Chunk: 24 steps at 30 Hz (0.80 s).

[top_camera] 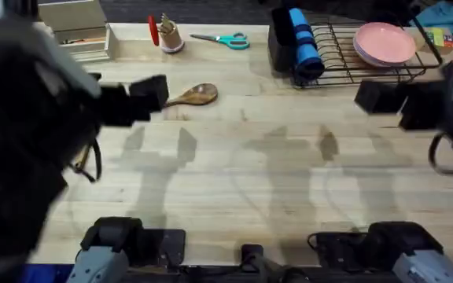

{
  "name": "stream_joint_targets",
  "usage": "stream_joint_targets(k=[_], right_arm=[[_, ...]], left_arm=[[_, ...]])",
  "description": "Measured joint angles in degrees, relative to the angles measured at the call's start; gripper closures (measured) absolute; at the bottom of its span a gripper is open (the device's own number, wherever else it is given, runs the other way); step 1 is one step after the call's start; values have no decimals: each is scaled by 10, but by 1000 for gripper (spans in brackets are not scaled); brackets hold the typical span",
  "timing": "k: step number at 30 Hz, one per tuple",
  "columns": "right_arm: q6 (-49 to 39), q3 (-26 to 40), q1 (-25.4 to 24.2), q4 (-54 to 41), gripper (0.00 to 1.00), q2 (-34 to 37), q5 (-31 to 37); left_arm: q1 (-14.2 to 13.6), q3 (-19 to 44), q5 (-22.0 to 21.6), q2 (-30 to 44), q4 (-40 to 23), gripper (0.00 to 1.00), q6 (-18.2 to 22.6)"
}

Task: Pick up the spoon on the table one by one and put them onto the rack

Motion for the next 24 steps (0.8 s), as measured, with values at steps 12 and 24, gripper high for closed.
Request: stream_joint_targets(k=[12, 24], right_arm=[[0, 270, 0, -188, 5, 249, 0], [0, 298, 0, -204, 5, 295, -1]], left_arm=[[0, 309, 0, 274, -220, 8, 2], [0, 379, 0, 378, -268, 8, 40]])
